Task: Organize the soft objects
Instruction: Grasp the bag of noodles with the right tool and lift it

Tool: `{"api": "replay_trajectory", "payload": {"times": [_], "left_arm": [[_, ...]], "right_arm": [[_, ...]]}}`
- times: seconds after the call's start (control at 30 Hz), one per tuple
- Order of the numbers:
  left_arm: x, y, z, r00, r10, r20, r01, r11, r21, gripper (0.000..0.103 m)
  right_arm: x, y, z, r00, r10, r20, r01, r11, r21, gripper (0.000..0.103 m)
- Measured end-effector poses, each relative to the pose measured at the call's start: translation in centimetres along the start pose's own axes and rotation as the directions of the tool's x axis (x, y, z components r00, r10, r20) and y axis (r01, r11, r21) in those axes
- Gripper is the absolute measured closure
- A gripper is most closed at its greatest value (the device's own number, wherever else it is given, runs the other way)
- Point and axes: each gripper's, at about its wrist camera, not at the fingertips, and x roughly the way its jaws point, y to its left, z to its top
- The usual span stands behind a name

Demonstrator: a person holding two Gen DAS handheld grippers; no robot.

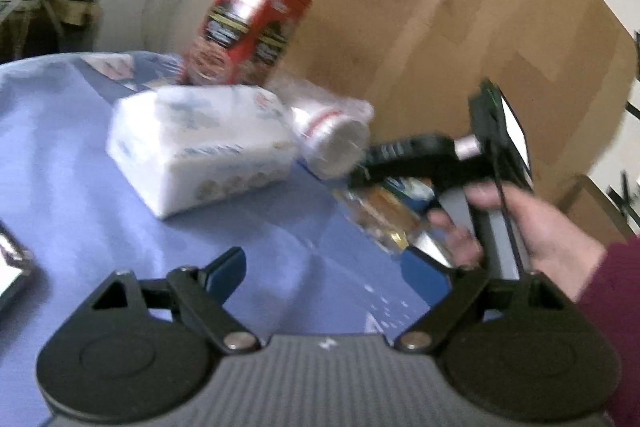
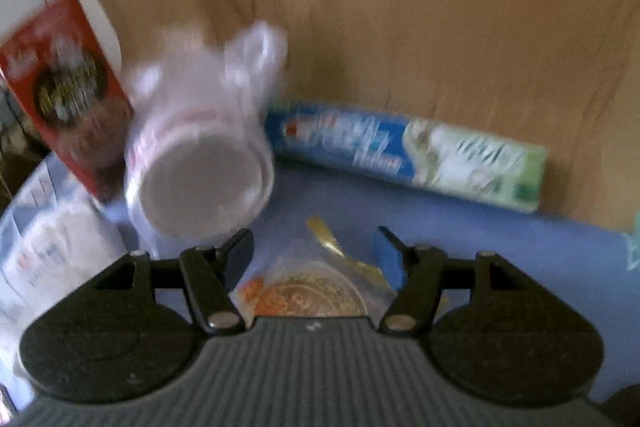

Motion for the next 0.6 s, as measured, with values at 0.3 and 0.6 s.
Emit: {"api": "replay_trajectory", "payload": {"times": [0.3,0.6], "left_arm": [[-2.6,1.2,0.8,0.976,0.145,0.165,-0.136,0.988,-0.067,0.008],[-0.5,-1.7,-0.3,0.997,-0.076,-0.018,0.077,0.989,0.125,0.002]], "right_arm": [[-7.7,3.9,-10.1,0.984,0.174,-0.034,-0.175,0.923,-0.342,0.037],[-21.4,-1.6,-23.9,0.943,0.157,0.292,-0.085,0.966,-0.246,0.007]]}}
